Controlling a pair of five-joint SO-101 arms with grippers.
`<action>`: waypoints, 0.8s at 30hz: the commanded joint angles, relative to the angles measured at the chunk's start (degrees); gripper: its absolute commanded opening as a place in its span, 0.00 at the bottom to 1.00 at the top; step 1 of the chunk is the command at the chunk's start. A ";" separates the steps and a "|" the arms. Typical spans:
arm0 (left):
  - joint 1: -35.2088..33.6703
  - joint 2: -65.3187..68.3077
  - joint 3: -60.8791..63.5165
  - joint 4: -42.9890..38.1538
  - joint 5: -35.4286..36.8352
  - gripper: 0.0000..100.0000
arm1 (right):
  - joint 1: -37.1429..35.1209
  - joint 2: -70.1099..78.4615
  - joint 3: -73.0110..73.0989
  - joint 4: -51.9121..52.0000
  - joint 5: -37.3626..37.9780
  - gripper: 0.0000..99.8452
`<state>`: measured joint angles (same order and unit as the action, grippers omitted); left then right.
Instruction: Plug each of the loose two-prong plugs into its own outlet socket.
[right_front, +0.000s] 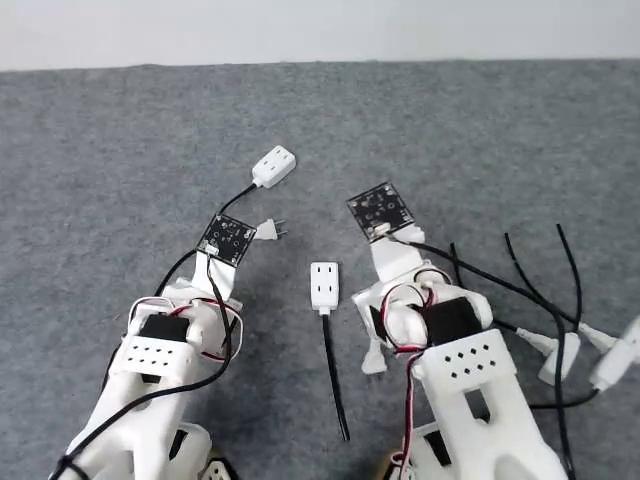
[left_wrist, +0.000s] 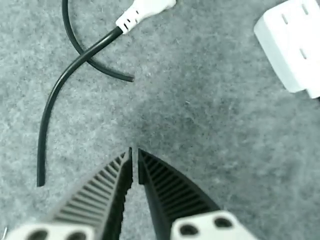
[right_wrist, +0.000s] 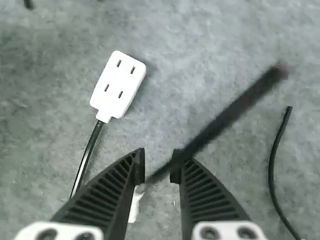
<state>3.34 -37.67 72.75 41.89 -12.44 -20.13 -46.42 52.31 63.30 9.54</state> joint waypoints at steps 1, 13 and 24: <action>-0.26 -1.23 -0.48 -1.41 -0.70 0.01 | -1.54 -1.01 -1.85 -0.22 1.23 0.14; -0.53 -1.23 -0.48 -1.32 -0.70 0.01 | -2.15 -1.01 9.41 -11.38 -7.03 0.13; -0.44 -0.88 -0.48 -1.58 -0.79 0.01 | -2.15 -0.22 17.49 -14.81 -0.97 0.11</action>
<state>3.34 -37.67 72.75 41.89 -12.62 -21.98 -46.42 70.24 49.49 7.25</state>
